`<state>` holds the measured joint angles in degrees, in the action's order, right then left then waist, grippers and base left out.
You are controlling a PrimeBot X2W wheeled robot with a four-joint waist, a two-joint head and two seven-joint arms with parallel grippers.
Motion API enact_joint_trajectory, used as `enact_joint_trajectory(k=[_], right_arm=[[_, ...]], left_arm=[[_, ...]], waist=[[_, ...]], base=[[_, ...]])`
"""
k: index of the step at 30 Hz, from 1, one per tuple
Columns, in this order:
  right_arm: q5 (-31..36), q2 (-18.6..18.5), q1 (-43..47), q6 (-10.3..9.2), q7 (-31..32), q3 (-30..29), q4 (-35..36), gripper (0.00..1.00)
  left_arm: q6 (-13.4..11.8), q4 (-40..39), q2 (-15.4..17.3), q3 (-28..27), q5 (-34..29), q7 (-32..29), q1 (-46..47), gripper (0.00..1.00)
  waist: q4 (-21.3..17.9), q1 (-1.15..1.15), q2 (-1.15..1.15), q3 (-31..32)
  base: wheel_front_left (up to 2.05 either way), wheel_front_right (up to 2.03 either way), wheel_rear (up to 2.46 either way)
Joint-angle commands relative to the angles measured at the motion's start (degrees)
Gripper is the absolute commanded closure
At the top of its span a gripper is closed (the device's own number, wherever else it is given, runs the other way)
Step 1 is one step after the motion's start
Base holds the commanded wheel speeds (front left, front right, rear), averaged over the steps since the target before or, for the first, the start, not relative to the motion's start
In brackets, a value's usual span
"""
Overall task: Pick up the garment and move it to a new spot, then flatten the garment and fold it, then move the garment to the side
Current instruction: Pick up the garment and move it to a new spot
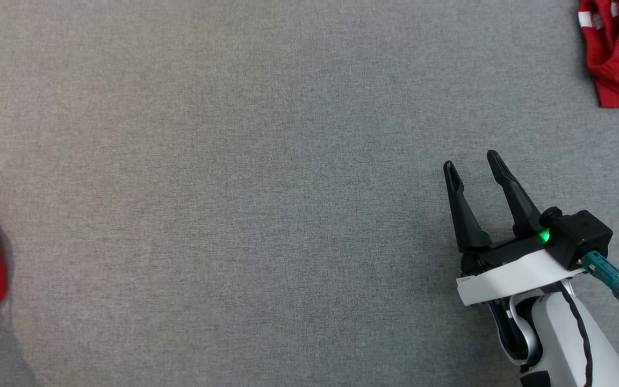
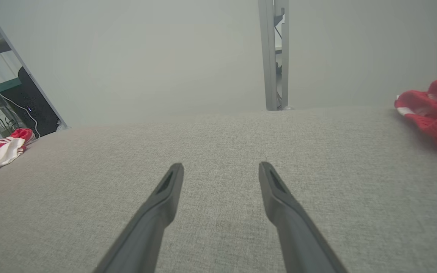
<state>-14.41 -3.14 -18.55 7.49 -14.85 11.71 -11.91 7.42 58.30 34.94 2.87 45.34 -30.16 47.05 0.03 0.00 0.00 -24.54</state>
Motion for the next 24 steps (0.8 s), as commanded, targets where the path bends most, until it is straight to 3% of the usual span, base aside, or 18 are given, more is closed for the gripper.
enact_joint_trajectory(k=[1, 19, 24], right_arm=[[-0.2, -0.1, -0.4, 0.02, -0.3, 0.0, -0.1, 0.00], [-3.7, 0.1, 3.8, 0.02, -0.3, 0.2, -2.2, 0.00], [-4.2, 0.1, 5.0, 0.02, -0.3, -0.9, -2.3, 0.00]], left_arm=[[0.1, -0.6, 0.6, 0.6, 0.1, 0.6, -0.9, 1.00], [0.1, -17.1, 6.7, 16.3, 0.8, 4.5, -1.5, 1.00], [0.1, -23.3, 6.3, 19.6, 1.8, 4.6, -1.7, 1.00]], waist=[[0.0, 0.00, 0.00, 0.6], [-2.7, 0.00, 0.00, 12.7], [-4.1, 0.00, 0.00, 15.1]], base=[[0.00, 0.00, 0.00], [0.00, 0.00, 0.00], [0.00, 0.00, 0.00]])
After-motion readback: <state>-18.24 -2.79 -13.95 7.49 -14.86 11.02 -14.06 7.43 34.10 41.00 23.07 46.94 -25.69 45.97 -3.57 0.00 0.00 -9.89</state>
